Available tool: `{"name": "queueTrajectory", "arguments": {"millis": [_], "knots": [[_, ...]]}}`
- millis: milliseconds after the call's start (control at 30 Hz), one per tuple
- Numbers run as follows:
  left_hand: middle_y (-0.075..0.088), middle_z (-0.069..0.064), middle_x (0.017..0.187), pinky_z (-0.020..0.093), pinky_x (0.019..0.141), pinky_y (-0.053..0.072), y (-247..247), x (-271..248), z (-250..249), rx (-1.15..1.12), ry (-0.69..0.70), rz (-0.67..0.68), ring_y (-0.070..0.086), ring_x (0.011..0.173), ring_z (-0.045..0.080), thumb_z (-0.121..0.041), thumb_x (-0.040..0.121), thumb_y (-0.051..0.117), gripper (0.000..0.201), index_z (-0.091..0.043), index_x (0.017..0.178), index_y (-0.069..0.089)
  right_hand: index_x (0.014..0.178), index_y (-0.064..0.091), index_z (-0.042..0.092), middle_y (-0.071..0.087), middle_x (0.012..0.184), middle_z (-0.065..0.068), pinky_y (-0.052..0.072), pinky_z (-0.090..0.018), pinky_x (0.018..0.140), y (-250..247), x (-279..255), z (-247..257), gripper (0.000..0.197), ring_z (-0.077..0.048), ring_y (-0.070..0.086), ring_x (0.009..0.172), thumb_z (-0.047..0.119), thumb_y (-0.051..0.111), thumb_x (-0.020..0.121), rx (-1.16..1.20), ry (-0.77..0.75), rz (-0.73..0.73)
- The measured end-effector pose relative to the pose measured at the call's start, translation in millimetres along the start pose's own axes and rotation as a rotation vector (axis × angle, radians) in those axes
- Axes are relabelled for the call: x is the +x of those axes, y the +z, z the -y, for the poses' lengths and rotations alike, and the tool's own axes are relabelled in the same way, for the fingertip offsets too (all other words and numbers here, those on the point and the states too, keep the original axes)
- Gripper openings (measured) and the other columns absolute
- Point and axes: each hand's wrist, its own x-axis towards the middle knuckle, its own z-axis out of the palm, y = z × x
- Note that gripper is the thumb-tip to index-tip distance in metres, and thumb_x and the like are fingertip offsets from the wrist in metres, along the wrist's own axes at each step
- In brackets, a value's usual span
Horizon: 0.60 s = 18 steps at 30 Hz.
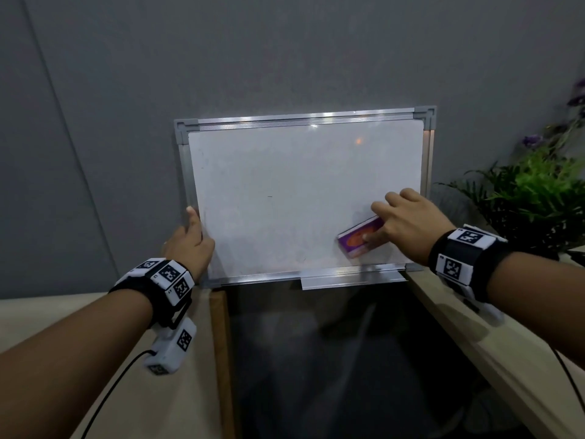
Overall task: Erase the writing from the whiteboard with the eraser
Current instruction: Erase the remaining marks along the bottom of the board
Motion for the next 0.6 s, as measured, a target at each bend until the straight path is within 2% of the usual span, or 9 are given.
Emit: {"name": "queueTrajectory", "arguments": {"millis": [67, 133, 200, 233, 267, 333, 400, 500, 600], "knots": [[0.023, 0.02, 0.154, 0.049, 0.114, 0.023, -0.2, -1.1, -1.2, 0.0, 0.001, 0.002, 0.026, 0.138, 0.042, -0.036, 0.099, 0.031, 0.069, -0.031, 0.15, -0.017, 0.109, 0.067, 0.043, 0.051, 0.093, -0.004, 0.034, -0.04, 0.075, -4.4, 3.7, -1.7, 0.04, -0.028, 0.047, 0.083, 0.033, 0.035, 0.086, 0.001, 0.016, -0.039], [0.024, 0.021, 0.153, 0.048, 0.113, 0.024, -0.2, -2.5, -3.0, 0.011, 0.012, -0.004, 0.028, 0.136, 0.042, -0.034, 0.099, 0.031, 0.07, -0.029, 0.15, -0.016, 0.102, 0.069, 0.045, 0.052, 0.087, -0.004, 0.035, -0.04, 0.071, -1.7, 11.1, 4.9, 0.033, -0.028, 0.047, 0.077, 0.031, 0.044, 0.085, 0.01, -0.033, -0.059], [0.025, 0.023, 0.152, 0.047, 0.113, 0.024, -0.5, -2.6, -2.9, 0.022, 0.022, -0.014, 0.029, 0.136, 0.042, -0.031, 0.099, 0.031, 0.07, -0.028, 0.151, -0.016, 0.095, 0.069, 0.047, 0.051, 0.085, -0.001, 0.036, -0.038, 0.069, 6.2, 18.5, 13.7, 0.022, -0.026, 0.048, 0.076, 0.031, 0.06, 0.082, -0.013, -0.117, -0.072], [0.026, 0.024, 0.151, 0.048, 0.113, 0.023, -0.2, -2.3, -2.5, 0.025, 0.024, -0.018, 0.029, 0.136, 0.042, -0.031, 0.099, 0.031, 0.07, -0.027, 0.151, -0.016, 0.093, 0.069, 0.046, 0.051, 0.086, 0.0, 0.035, -0.038, 0.07, 10.1, 20.0, 16.8, 0.02, -0.025, 0.048, 0.077, 0.032, 0.06, 0.083, -0.023, -0.161, -0.041], [0.025, 0.024, 0.151, 0.048, 0.113, 0.023, 0.4, -1.2, -1.6, 0.029, 0.025, -0.02, 0.028, 0.136, 0.043, -0.031, 0.099, 0.031, 0.07, -0.028, 0.151, -0.016, 0.093, 0.069, 0.044, 0.051, 0.09, 0.001, 0.034, -0.037, 0.072, 13.6, 18.8, 19.4, 0.022, -0.024, 0.048, 0.08, 0.033, 0.052, 0.085, -0.038, -0.194, 0.004], [0.024, 0.024, 0.152, 0.049, 0.114, 0.022, 1.4, 0.0, -1.0, 0.028, 0.023, -0.014, 0.027, 0.136, 0.044, -0.031, 0.099, 0.031, 0.07, -0.028, 0.15, -0.016, 0.099, 0.067, 0.04, 0.05, 0.1, 0.002, 0.032, -0.035, 0.077, 21.4, 10.0, 12.9, 0.04, -0.023, 0.046, 0.09, 0.033, 0.03, 0.087, -0.063, -0.185, 0.057], [0.022, 0.023, 0.154, 0.049, 0.115, 0.021, 1.9, 0.5, 0.0, 0.015, 0.024, -0.01, 0.025, 0.138, 0.044, -0.032, 0.1, 0.031, 0.07, -0.03, 0.15, -0.017, 0.102, 0.067, 0.039, 0.049, 0.102, 0.002, 0.031, -0.035, 0.078, 17.4, -1.6, -4.8, 0.044, -0.023, 0.046, 0.092, 0.034, 0.027, 0.085, -0.063, -0.143, 0.046], [0.019, 0.021, 0.155, 0.049, 0.115, 0.019, 1.7, 0.4, 0.5, 0.002, 0.027, -0.002, 0.021, 0.139, 0.044, -0.033, 0.099, 0.031, 0.069, -0.032, 0.15, -0.016, 0.096, 0.071, 0.042, 0.052, 0.09, -0.001, 0.035, -0.038, 0.071, 8.4, -9.7, -27.5, 0.028, -0.025, 0.047, 0.08, 0.028, 0.052, 0.082, -0.097, -0.078, 0.009], [0.02, 0.021, 0.154, 0.049, 0.115, 0.021, 0.5, 0.0, -0.1, -0.001, 0.022, -0.01, 0.024, 0.138, 0.044, -0.032, 0.1, 0.031, 0.069, -0.032, 0.151, -0.015, 0.1, 0.071, 0.045, 0.051, 0.088, -0.003, 0.036, -0.039, 0.07, 9.2, -5.1, -29.8, 0.029, -0.027, 0.046, 0.078, 0.026, 0.066, 0.078, -0.086, -0.07, -0.044]]}}
